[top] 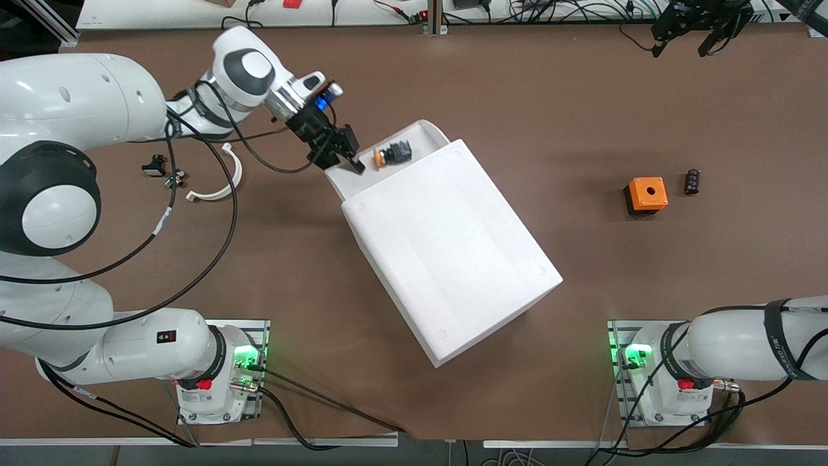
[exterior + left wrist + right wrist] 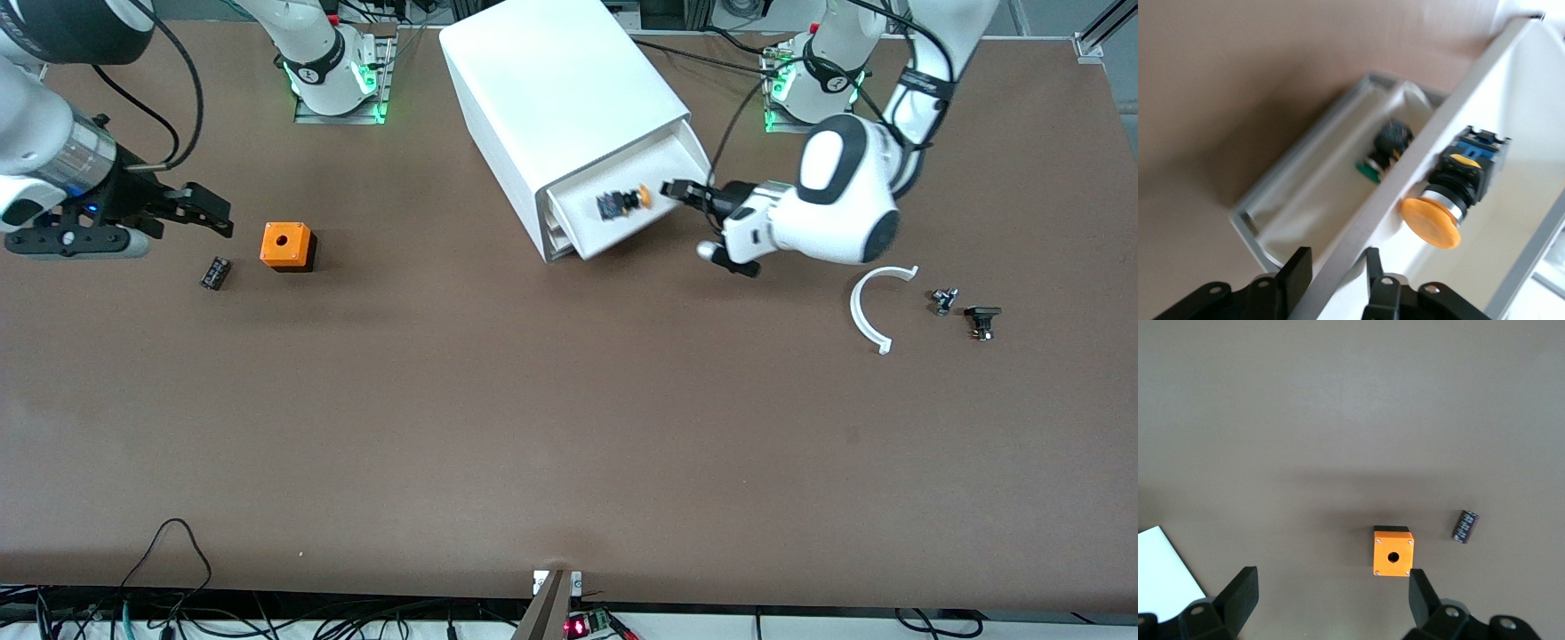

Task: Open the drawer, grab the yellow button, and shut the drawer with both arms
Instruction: 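Pull the drawer open with the left gripper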

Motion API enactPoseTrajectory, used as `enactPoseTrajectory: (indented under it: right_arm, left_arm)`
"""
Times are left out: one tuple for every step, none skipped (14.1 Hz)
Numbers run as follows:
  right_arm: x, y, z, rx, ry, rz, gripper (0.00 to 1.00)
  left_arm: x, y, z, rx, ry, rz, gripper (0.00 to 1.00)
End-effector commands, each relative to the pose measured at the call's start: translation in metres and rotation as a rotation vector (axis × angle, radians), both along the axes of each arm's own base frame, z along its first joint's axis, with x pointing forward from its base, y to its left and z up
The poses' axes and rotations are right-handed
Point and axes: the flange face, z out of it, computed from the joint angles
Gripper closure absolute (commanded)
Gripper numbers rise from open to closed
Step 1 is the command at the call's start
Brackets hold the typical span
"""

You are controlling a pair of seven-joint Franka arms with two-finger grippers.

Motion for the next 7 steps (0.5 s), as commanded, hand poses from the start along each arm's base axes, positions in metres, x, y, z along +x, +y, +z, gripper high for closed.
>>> enactPoseTrajectory:
  right_arm:
    - [0.013,0.029,0.004,0.012,-0.003,0.035,0.00]
    - [0.023,0.033,0.003,0.037,0.000,0.045,0.00]
    - [0.028,0.045,0.005,0.092,0.000,0.045,0.00]
    - [0.034,0.058,0.000,0.128,0.012,0.046,0.00]
    - [0.044,0.071,-0.003,0.141,0.009,0.070,0.00]
    - [0.054,0.092,-0.003,0.146,-0.005,0.105,0.00]
    - [0.061,0.116,-0.003,0.151,-0.019,0.142,0.00]
  left_arm:
    - [0.024,0.018,-0.001,0.089,-0.089,0.080,1.00]
    - [0.030,0.022,0.006,0.087,-0.101,0.094,0.81]
    - [0.031,0.022,0.008,0.085,-0.108,0.097,0.01]
    - [0.033,0.025,0.012,0.084,-0.118,0.104,0.00]
    - [0.035,0.025,0.017,0.085,-0.133,0.111,0.00]
    - [0.039,0.028,0.025,0.097,-0.173,0.126,0.00]
    - [0.044,0.038,0.033,0.106,-0.205,0.158,0.00]
